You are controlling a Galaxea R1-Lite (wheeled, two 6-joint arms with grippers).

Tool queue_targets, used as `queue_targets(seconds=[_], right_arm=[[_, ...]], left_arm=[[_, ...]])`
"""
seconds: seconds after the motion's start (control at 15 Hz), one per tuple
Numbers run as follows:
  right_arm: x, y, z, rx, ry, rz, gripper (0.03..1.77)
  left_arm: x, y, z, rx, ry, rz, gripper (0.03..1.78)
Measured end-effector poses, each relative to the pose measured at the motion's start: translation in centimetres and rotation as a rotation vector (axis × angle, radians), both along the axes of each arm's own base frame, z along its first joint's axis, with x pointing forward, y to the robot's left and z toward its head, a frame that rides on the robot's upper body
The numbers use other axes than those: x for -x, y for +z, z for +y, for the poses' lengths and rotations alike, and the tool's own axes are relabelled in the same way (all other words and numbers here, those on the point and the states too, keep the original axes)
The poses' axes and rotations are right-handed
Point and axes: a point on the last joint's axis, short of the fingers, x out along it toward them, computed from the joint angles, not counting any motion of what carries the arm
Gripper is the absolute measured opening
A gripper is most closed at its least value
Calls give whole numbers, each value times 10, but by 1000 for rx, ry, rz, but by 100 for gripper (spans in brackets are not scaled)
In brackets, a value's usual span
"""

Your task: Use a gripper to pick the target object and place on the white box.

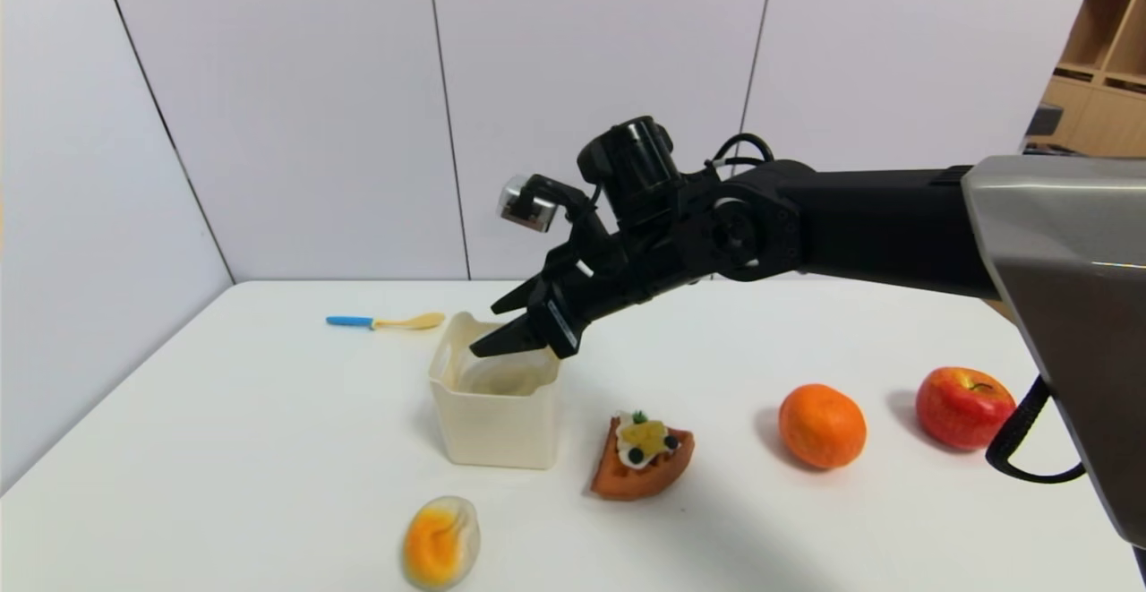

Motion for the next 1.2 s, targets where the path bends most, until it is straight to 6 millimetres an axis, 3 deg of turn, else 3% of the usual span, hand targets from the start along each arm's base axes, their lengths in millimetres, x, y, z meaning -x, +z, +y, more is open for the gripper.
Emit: queue_targets(seconds=[0.47, 0.8, 1.2], right_arm=[[1, 8, -2, -16, 0, -24, 147], [-9, 34, -16, -84, -100, -180, 159], [-34, 60, -61, -50, -424, -353, 165]], left_arm=[[0, 0, 0, 0, 0, 0, 169], [0, 0, 0, 0, 0, 0, 169], [0, 0, 0, 0, 0, 0, 169]])
